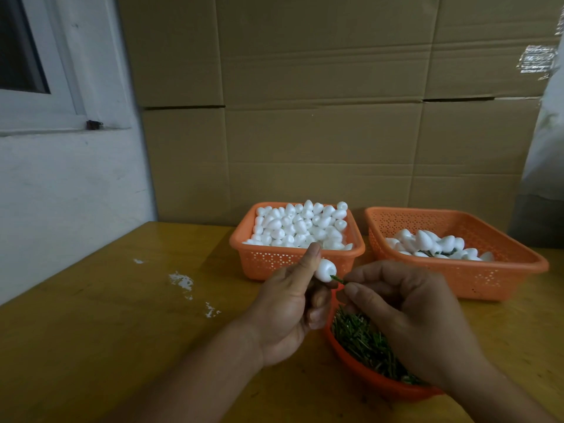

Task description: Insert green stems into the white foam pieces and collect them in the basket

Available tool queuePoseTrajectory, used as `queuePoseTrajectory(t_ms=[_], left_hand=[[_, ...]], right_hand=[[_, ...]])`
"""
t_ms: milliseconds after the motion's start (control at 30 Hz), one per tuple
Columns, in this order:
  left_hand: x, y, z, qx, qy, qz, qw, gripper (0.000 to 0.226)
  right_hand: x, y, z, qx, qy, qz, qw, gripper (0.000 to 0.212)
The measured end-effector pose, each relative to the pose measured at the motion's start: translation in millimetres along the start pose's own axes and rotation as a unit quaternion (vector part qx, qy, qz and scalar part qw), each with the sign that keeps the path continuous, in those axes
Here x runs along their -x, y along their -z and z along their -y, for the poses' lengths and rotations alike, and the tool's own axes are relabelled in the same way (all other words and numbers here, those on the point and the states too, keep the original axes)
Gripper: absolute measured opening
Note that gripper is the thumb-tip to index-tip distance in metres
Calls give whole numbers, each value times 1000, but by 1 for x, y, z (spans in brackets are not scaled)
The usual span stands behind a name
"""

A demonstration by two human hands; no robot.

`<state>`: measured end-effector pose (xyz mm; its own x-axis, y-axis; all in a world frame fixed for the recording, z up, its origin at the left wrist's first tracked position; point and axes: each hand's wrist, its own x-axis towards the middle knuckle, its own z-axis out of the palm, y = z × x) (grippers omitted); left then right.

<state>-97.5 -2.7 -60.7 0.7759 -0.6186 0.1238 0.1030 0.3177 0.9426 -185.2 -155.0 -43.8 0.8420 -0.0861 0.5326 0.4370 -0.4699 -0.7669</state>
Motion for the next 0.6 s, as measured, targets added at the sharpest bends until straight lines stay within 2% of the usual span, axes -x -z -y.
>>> queuePoseTrajectory(t_ms=[400,600], left_hand=[[3,-2,0,-44,-12,-6,999,41],[4,-4,-1,-64,-22,-16,998,41]], right_hand=[[5,-7,0,123,31,-45,991,17],[7,-8,0,142,50,-42,988,16]])
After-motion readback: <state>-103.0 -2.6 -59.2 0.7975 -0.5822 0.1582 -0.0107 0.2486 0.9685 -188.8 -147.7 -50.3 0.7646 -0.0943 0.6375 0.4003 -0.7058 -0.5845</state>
